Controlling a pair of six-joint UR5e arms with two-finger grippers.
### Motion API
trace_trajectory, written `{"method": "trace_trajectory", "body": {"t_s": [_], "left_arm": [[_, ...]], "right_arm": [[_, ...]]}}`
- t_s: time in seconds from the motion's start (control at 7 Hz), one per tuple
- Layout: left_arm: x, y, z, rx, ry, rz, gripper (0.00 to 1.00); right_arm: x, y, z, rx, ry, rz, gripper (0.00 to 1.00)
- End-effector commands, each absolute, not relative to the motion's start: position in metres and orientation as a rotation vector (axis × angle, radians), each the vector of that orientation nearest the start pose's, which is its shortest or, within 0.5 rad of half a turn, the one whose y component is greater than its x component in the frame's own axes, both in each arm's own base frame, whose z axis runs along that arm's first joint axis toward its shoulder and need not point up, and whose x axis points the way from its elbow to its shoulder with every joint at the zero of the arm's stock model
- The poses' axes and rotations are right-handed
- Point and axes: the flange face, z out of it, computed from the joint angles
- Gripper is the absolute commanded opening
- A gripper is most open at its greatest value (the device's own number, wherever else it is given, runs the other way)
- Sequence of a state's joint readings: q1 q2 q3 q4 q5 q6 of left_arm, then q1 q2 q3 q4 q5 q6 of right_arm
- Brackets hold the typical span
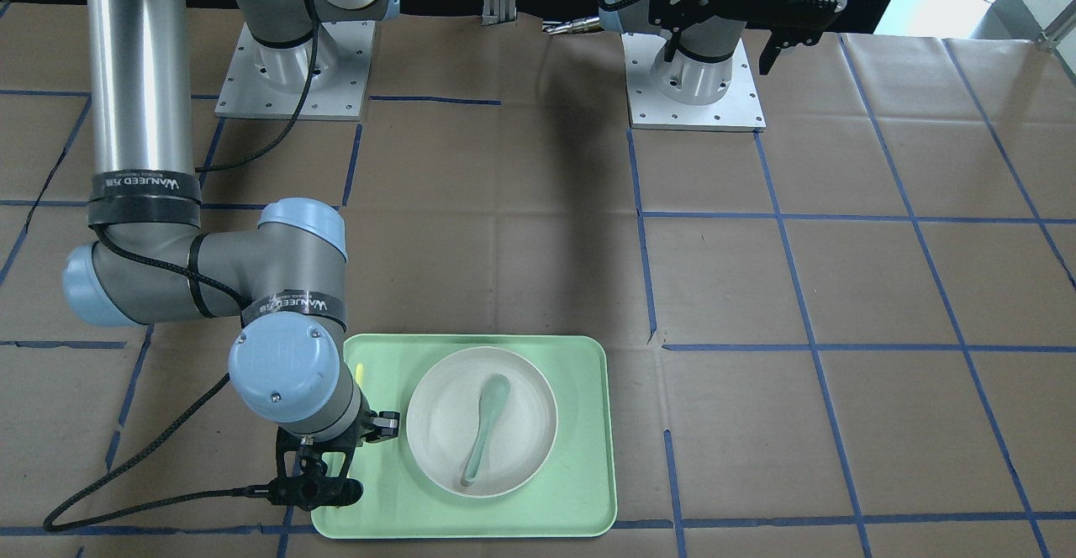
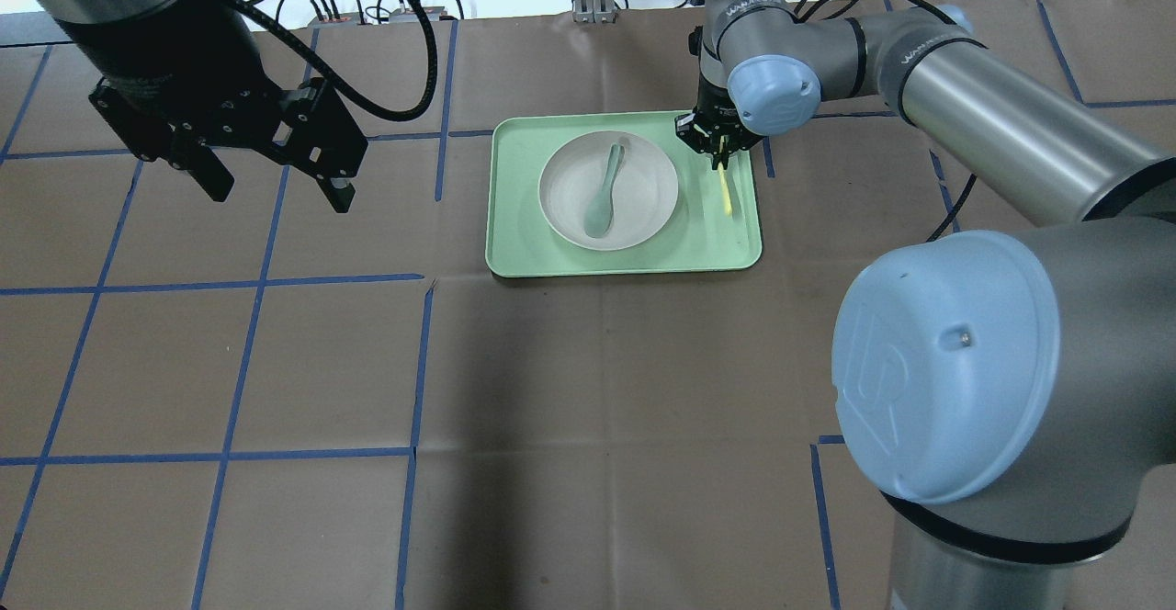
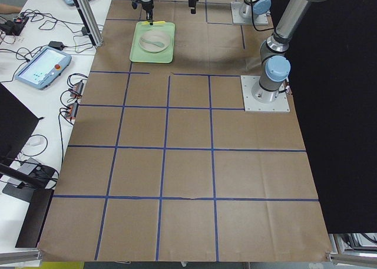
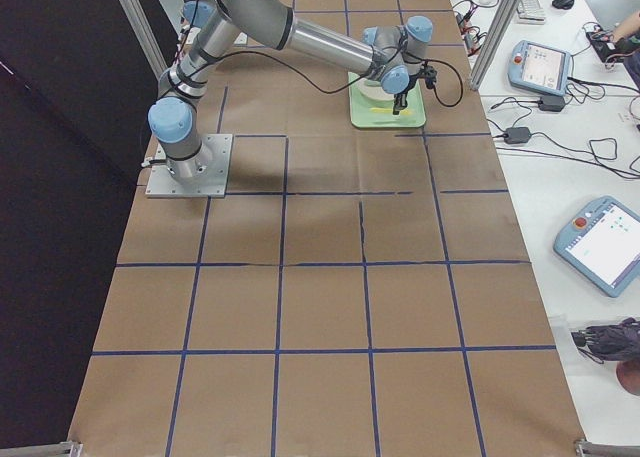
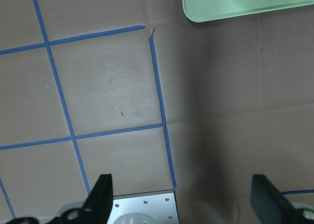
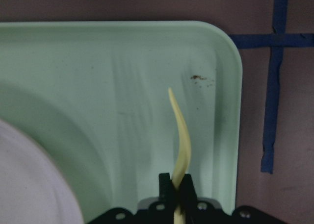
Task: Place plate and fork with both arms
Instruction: 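Carry the fork with the right gripper beside the plate on the tray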
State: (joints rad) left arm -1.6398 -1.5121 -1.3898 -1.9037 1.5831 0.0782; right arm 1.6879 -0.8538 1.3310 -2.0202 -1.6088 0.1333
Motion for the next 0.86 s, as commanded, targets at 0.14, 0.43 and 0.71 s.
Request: {"method": "trace_trajectory", "body": {"t_s": [0.14, 0.43, 0.71], "left_arm": [[-0.162, -0.435, 0.572, 0.231, 3.116, 0.144, 1.0], [-0.162, -0.435, 0.571, 0.231, 3.116, 0.146, 1.0], [-0.162, -0.436, 0.571, 0.231, 3.115, 0.149, 1.0]], "right_arm": [[0.218, -0.705, 0.192, 0.026, 3.186, 0.042, 0.24], [0.216, -0.707, 0.204, 0.029, 3.187, 0.023, 1.0], [0.212, -0.698, 0.248, 0.036, 3.184, 0.008, 1.0]]}}
